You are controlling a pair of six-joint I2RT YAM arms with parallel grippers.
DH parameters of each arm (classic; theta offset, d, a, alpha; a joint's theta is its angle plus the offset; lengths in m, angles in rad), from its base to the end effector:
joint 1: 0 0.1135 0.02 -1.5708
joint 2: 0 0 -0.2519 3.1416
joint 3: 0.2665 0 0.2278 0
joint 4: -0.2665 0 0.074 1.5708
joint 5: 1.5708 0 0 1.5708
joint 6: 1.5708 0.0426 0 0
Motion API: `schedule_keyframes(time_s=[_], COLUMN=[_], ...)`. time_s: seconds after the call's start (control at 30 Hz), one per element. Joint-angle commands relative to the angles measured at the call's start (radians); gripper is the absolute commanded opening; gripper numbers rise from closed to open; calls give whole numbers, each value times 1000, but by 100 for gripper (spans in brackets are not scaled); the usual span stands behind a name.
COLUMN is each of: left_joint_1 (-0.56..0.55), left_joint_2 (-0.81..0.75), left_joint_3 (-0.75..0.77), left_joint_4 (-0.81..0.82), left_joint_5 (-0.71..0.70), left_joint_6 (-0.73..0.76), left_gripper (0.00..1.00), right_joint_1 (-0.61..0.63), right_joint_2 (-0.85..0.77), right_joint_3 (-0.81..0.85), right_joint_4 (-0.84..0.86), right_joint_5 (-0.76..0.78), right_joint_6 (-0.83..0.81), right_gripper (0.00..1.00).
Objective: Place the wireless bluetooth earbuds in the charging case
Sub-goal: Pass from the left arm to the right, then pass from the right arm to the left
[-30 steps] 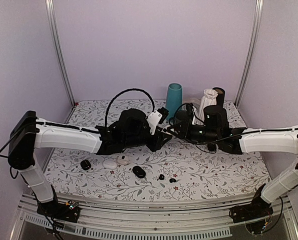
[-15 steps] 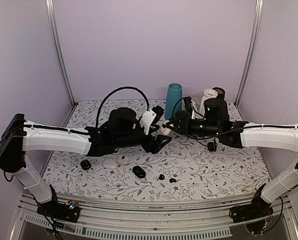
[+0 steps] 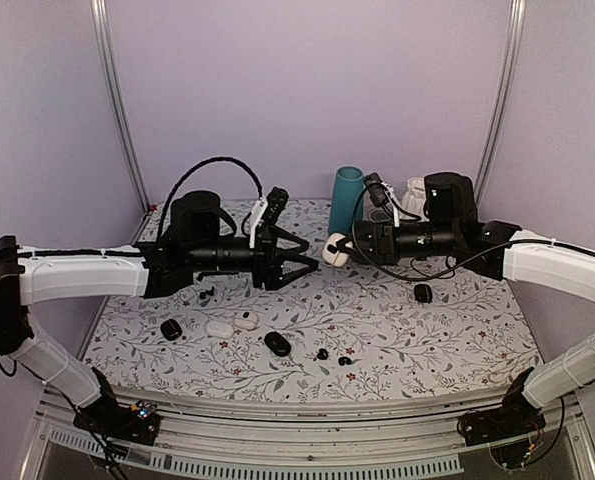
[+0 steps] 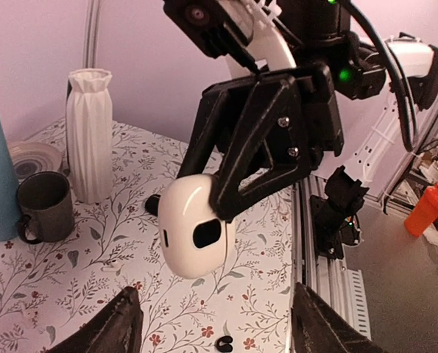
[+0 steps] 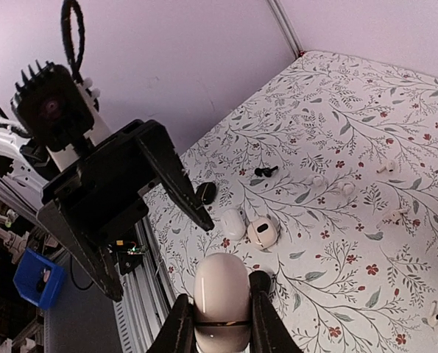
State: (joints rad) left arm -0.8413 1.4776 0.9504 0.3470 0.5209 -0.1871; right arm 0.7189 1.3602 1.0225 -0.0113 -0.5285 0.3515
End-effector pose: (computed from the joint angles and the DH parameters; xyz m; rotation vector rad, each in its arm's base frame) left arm 0.2013 -0.2570 0.2857 0.9794 1.6122 -1.1829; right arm 0.2106 0.2129 0.3057 -0.7495 1.9269 1.1983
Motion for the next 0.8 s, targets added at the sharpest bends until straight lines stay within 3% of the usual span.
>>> schedule_keyframes(time_s=[0.0, 0.3, 0.77], left_joint_1=[26, 32, 43], left_joint_2=[-3, 93, 98], left_joint_3=[10, 59, 73], left_joint_4=[64, 184, 232], left_joint_5=[212, 405, 439], left_joint_6=[-82, -235, -285], left_gripper=[69, 66, 56], right_joint_1=[5, 44, 52], right_joint_2=[-53, -40, 23], right_joint_3=[38, 110, 178], right_joint_4=[-40, -109, -243], right_joint_5=[-91, -104, -193], right_joint_6=[-101, -163, -241], right_gripper=[4, 4, 4])
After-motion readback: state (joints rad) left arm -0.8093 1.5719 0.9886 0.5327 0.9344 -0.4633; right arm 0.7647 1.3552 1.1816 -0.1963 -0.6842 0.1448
